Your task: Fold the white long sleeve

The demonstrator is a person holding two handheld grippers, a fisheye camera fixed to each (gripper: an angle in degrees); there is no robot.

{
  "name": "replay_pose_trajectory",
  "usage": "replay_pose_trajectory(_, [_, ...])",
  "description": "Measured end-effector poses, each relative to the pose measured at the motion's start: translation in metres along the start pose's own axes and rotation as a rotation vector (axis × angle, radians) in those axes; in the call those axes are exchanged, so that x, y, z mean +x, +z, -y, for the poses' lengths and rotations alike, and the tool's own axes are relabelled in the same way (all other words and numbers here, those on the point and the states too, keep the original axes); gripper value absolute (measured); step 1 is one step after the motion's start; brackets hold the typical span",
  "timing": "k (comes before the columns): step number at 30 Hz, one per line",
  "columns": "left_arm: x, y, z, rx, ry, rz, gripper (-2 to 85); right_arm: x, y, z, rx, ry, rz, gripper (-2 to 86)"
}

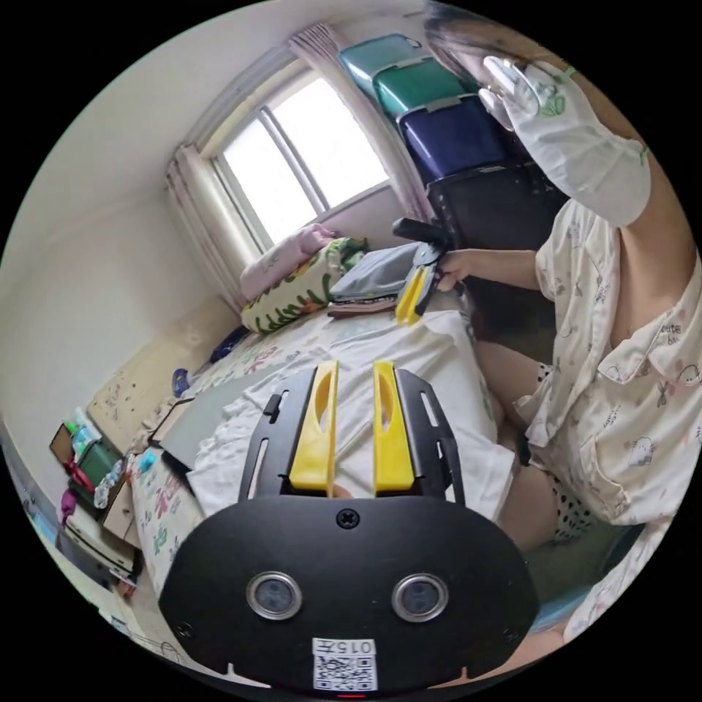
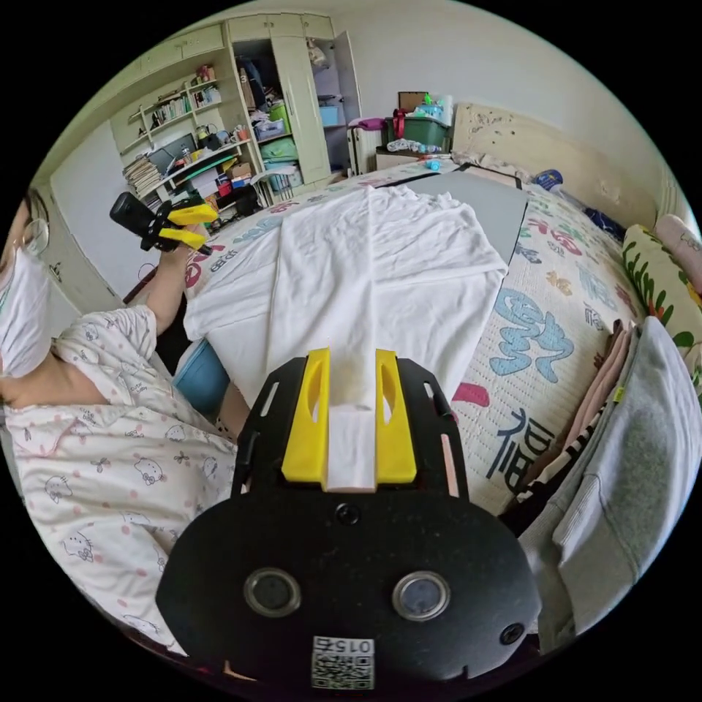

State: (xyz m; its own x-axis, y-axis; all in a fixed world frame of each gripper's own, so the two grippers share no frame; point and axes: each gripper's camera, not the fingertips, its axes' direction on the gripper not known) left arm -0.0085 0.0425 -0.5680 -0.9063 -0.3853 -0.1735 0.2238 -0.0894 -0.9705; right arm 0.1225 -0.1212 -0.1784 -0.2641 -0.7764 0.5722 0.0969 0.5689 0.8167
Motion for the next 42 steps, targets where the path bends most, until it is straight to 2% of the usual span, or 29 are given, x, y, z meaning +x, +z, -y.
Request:
replay_pose_trajectory(2, [0.026,0.070,0.041,-0.108,0.062,-0.104,8.3,0.012,-0.001,-0.011,0.018,0.032,-0.023,9.0])
replay_pose_trajectory(7, [0.060,0.174,0.076,-0.292,0.180,-0.224,8.6,0.025,-0.002,-0.017,0.022,0.023,0.065,6.7])
replay_pose_trajectory(10, [0.073,0.208,0.083,-0.362,0.199,-0.185,6.1,0.025,0.004,-0.014,0.004,-0.010,0.017,3.8])
replay_pose_trajectory(14, [0.088,0.218,0.090,-0.403,0.238,-0.185,1.8,0.037,-0.009,-0.019,0.072,-0.013,0.003,1.1])
replay_pose_trajectory(17, [0.089,0.223,0.087,-0.412,0.212,-0.195,1.3,0.039,-0.005,-0.018,0.049,-0.046,0.000,0.8])
replay_pose_trajectory(22, [0.083,0.223,0.066,-0.410,0.140,-0.222,2.8,0.035,-0.001,-0.008,-0.007,-0.112,-0.036,1.8])
replay_pose_trajectory(24, [0.068,0.201,0.062,-0.353,0.102,-0.235,4.9,0.044,-0.012,-0.004,0.009,-0.120,-0.016,3.3])
replay_pose_trajectory(27, [0.016,0.146,0.049,-0.243,-0.006,-0.080,7.1,0.073,-0.040,0.012,0.095,-0.072,-0.057,6.0])
replay_pose_trajectory(28, [-0.016,0.127,0.037,-0.224,-0.073,0.028,7.8,0.085,-0.049,0.025,0.138,-0.047,-0.095,7.3])
replay_pose_trajectory(29, [-0.054,0.112,0.019,-0.217,-0.156,0.147,8.2,0.098,-0.055,0.041,0.185,-0.024,-0.123,7.7])
replay_pose_trajectory(32, [-0.158,0.104,-0.045,-0.267,-0.355,0.304,8.7,0.136,-0.047,0.100,0.259,0.008,-0.101,8.3])
replay_pose_trajectory(35, [-0.267,0.128,-0.134,-0.391,-0.595,0.381,10.1,0.180,-0.018,0.181,0.270,0.033,-0.065,8.9])
replay_pose_trajectory(38, [-0.355,0.154,-0.233,-0.479,-0.844,0.358,11.6,0.229,0.027,0.268,0.225,0.104,-0.055,10.0])
replay_pose_trajectory(42, [-0.410,0.178,-0.326,-0.498,-1.059,0.352,13.1,0.282,0.087,0.357,0.121,0.178,-0.002,10.9])
